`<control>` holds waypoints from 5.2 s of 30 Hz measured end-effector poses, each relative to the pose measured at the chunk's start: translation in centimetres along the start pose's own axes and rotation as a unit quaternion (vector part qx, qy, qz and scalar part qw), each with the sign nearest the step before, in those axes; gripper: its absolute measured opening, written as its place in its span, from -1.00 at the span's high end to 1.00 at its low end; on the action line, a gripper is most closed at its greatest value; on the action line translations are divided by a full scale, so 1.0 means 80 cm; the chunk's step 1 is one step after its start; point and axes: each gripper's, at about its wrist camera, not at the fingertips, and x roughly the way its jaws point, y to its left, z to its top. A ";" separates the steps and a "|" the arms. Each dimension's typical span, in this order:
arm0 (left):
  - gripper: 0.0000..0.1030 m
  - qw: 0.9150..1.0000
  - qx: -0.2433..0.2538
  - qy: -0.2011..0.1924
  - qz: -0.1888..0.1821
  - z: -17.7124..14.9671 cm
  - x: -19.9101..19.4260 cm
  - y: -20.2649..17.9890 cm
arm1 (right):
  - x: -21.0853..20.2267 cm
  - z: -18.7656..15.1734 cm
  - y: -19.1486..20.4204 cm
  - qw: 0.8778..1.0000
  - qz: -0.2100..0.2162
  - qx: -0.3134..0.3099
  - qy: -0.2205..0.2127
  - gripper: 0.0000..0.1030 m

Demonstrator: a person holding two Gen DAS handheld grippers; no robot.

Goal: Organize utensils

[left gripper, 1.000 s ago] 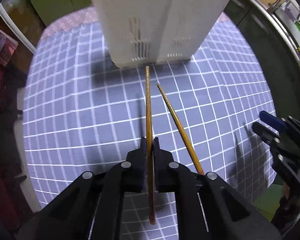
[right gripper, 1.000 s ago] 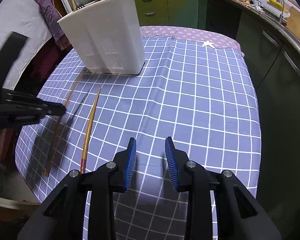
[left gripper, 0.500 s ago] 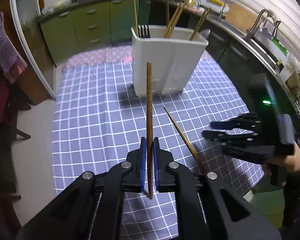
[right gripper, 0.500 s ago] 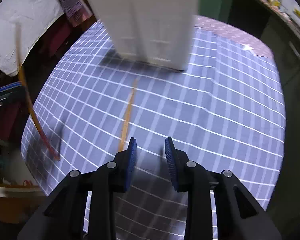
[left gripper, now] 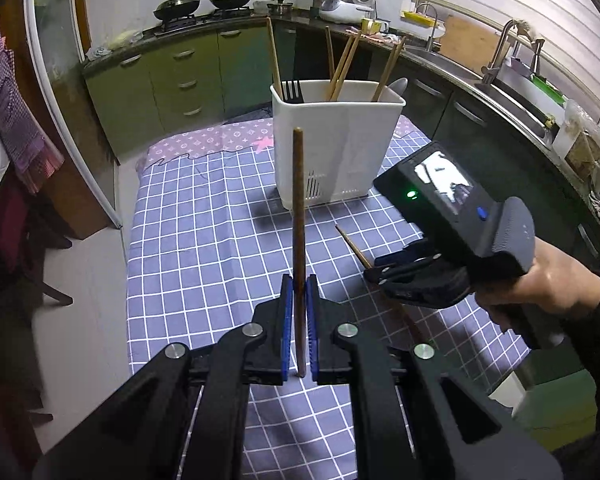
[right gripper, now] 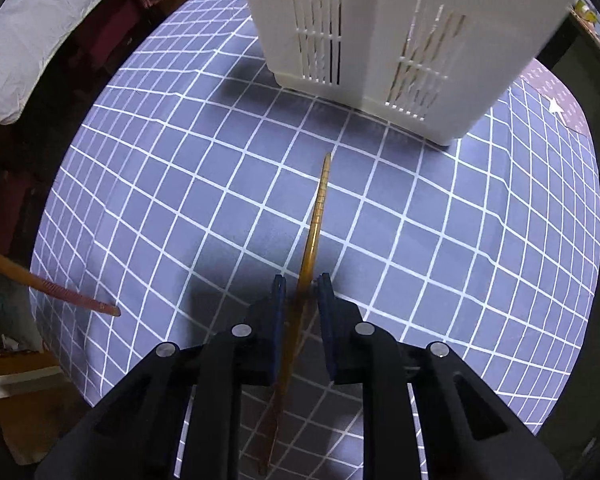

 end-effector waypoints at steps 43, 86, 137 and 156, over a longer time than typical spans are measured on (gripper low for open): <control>0.87 0.999 0.030 -0.014 -0.002 -0.008 -0.013 -0.013 | -0.191 -0.171 -0.048 0.952 0.018 0.063 -0.299 0.85; 0.56 0.994 0.021 -0.105 0.029 0.220 0.027 -0.021 | -0.190 -0.169 -0.063 0.950 0.048 0.063 -0.302 0.85; -0.86 0.980 -0.066 -0.188 -0.021 -0.088 -0.077 0.000 | -0.204 -0.279 -0.037 0.884 -0.040 0.112 -0.452 -0.81; -0.86 0.970 -0.031 -0.240 -0.002 -0.149 -0.179 -0.051 | -0.277 -0.415 0.051 0.842 -0.080 0.081 -0.527 -0.91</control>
